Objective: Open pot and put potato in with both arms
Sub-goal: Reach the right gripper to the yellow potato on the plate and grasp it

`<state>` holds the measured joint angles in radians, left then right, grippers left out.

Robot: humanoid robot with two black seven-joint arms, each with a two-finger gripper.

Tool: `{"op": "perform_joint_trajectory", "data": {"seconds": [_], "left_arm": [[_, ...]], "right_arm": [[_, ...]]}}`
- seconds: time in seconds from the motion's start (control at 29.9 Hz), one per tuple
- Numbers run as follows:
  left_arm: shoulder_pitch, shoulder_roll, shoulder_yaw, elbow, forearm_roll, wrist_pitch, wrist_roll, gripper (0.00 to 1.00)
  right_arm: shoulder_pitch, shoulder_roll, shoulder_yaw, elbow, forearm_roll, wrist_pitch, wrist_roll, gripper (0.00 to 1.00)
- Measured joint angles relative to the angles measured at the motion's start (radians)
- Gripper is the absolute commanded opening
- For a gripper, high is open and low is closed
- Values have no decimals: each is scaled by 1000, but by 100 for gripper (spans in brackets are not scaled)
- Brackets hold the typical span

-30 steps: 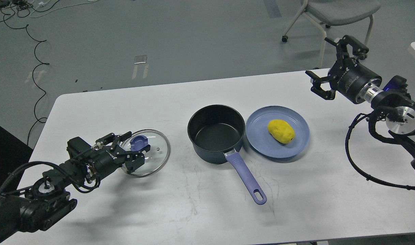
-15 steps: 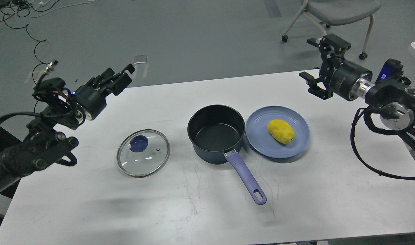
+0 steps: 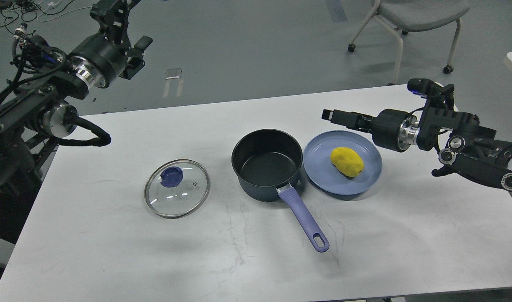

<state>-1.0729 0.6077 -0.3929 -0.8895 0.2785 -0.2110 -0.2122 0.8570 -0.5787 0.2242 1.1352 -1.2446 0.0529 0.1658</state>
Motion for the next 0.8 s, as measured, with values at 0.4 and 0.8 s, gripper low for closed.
{"op": "perform_joint_trajectory", "data": {"seconds": [0.4, 0.8], "left_arm": [[54, -1, -20, 0, 10, -20, 5, 98], [84, -16, -10, 1, 19, -15, 0, 98]], "right_arm": [[-3, 66, -111, -95, -62, -55, 5, 96], [-4, 108, -231, -145, -71, -97, 5, 56]]}}
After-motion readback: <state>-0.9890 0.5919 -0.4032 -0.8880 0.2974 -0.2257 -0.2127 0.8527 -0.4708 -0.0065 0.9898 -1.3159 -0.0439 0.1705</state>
